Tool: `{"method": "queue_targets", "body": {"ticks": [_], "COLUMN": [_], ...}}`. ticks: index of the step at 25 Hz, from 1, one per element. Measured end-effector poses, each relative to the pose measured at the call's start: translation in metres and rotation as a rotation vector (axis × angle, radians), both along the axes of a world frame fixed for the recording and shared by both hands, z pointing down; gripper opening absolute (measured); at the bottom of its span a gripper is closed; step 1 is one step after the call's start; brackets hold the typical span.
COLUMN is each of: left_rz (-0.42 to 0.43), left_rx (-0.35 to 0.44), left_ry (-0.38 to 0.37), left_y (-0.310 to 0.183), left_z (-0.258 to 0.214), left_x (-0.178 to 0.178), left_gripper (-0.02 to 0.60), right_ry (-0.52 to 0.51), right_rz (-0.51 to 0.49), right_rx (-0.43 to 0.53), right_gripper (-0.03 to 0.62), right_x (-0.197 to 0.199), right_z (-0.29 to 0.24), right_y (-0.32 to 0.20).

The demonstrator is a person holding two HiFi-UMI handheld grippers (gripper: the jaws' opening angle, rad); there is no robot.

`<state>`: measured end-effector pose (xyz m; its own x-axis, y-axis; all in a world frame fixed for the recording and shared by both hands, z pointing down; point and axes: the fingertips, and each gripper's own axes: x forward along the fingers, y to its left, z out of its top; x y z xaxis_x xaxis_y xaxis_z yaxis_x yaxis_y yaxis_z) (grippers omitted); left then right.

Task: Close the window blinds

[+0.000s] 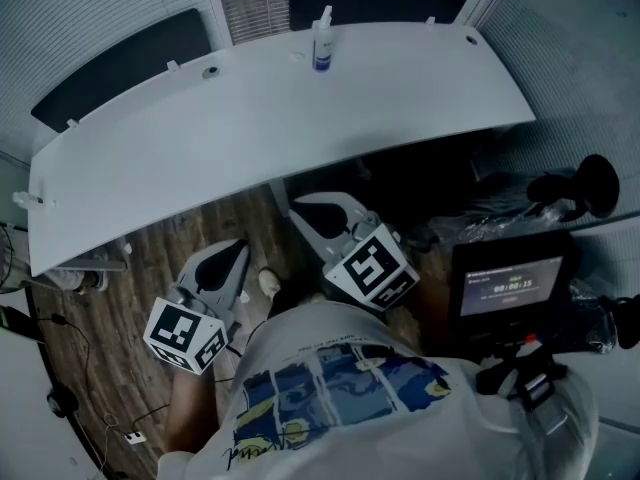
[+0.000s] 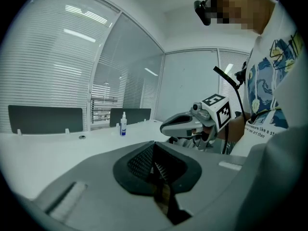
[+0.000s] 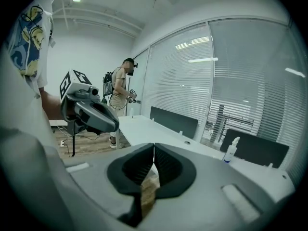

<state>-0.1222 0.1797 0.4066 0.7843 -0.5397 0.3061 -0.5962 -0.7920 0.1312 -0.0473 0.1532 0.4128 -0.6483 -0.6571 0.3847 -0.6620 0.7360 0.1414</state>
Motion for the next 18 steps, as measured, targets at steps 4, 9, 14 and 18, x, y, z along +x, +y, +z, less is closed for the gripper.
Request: {"method": "queue_targets", "body": {"ticks": [4,9,14,18], "left_rz": [0.004,0.007,0.005,0.0], "left_rx": [0.001,0.003,-0.011,-0.025], "left_ry": [-0.001,-0.001,-0.001,-0.002], "left_y": [0.002,0.008,0.001,-0.015], "left_z": [-0.002,-0.005,0.002,0.007], "left_x": [0.001,0.003,-0.003,-0.01], "left_gripper": [0.006,0.006,0.006,0.006], "right_ry": [0.011,0.023,0.03,0.034], "right_rz": [-0.005,-0.008,-0.007,-0.002], "right_rx": [0.009,0.016,0.005,-0.007], "right_gripper": [0.005,0.003,0.003,0.003], "right_x": [0.0,0.0,-0.005,-0.011], "right_z": [-0.004,-0.006,0.0,0.008], "right_y": [0.002,0.009,0.001,-0.014]}}
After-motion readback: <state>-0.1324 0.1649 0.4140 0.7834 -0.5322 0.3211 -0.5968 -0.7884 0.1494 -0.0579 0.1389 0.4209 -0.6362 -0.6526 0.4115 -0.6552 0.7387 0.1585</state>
